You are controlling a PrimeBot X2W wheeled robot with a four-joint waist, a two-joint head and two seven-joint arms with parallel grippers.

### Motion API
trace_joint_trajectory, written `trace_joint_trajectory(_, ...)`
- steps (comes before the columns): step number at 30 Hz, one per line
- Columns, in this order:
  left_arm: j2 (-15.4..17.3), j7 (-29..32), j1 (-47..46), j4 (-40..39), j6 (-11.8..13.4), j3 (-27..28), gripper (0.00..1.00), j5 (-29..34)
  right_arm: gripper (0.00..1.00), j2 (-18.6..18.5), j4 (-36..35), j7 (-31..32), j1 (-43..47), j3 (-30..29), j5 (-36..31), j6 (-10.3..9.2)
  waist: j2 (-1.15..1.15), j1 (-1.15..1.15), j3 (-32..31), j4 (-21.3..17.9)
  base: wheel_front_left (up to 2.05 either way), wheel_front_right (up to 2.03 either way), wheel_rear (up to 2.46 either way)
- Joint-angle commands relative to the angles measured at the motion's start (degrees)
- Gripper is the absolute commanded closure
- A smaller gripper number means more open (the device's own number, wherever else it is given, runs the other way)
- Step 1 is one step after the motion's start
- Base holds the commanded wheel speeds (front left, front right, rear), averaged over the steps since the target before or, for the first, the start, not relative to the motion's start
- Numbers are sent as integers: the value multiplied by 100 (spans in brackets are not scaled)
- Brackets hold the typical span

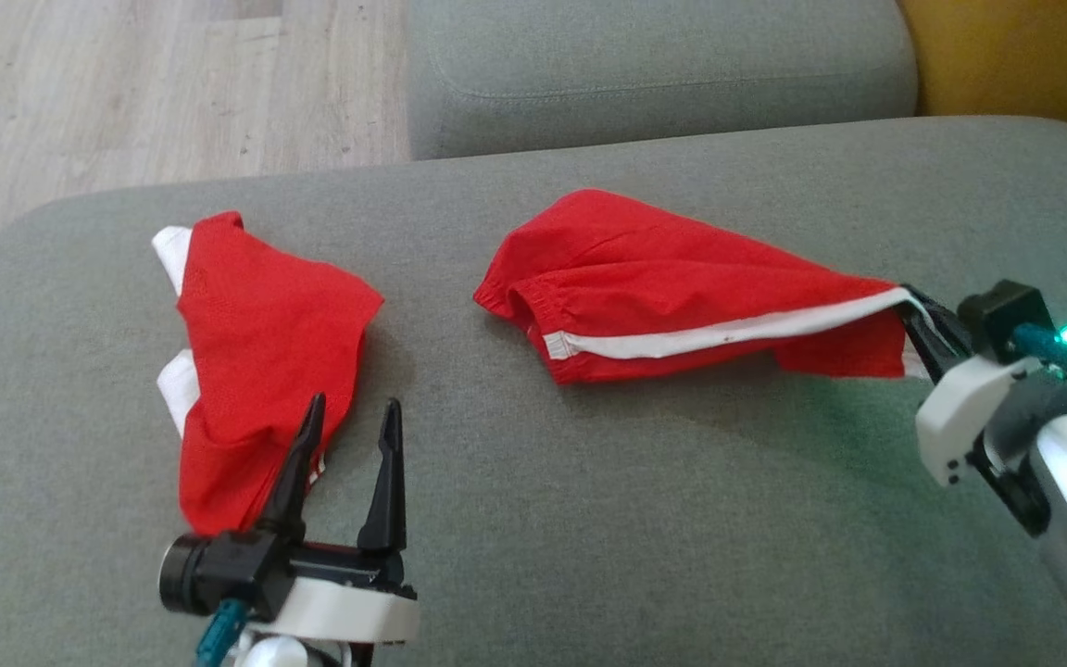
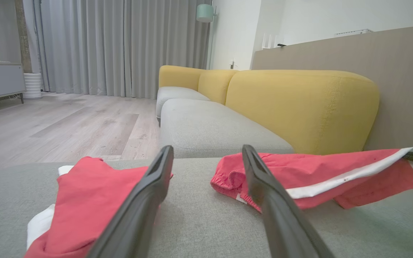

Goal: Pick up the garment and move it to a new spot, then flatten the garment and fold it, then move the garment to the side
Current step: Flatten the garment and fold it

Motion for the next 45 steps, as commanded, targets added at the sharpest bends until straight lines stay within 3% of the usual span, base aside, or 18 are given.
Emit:
trace_joint_trajectory(1,-23,-55,-280,-177,-35,224,0,68,100,-158,-243,67,71,-59,3,-4,0,0,18,-36,0,0,0)
trace_joint_trajectory(3,-24,-55,-287,-163,-50,224,0,70,100,-153,-348,191,289,-181,23,-4,0,0,20,-65,0,0,0)
trace_joint_trajectory(4,-24,-55,-285,-156,-57,222,0,71,91,-147,-417,235,392,-228,16,-4,0,0,18,-79,0,0,0)
trace_joint_trajectory(5,-24,-55,-283,-152,-58,222,0,74,5,-138,-504,248,487,-287,-3,-4,0,0,18,-93,0,0,0)
trace_joint_trajectory(6,-25,-55,-280,-149,-61,221,0,76,0,-103,-583,281,589,-360,25,-4,0,0,16,-103,0,0,0)
trace_joint_trajectory(10,-26,-55,-287,-128,-75,227,0,83,0,37,-1037,251,884,-750,-62,-4,0,0,-7,-134,0,0,0)
trace_joint_trajectory(15,-27,-55,-326,-122,-89,256,0,90,0,516,-1880,40,1182,-1345,-43,-4,0,0,-19,-156,0,0,0)
trace_joint_trajectory(22,-28,-55,-391,-153,-106,281,0,104,0,1671,-2773,-542,1667,-2114,-6,-4,0,0,-11,-177,0,0,0)
trace_joint_trajectory(27,-28,-55,-452,-140,-129,244,0,46,0,2271,-2672,-1056,2227,-2396,-163,-4,0,0,17,-190,0,0,0)
trace_joint_trajectory(40,-10,-37,-860,125,-205,111,0,76,0,2364,-2446,-1533,2185,-2323,232,-4,0,0,433,-380,0,0,0)
trace_joint_trajectory(45,7,482,-1441,603,-394,-211,0,115,0,2365,-2466,-1546,2085,-2375,295,-4,0,0,751,-493,0,0,0)
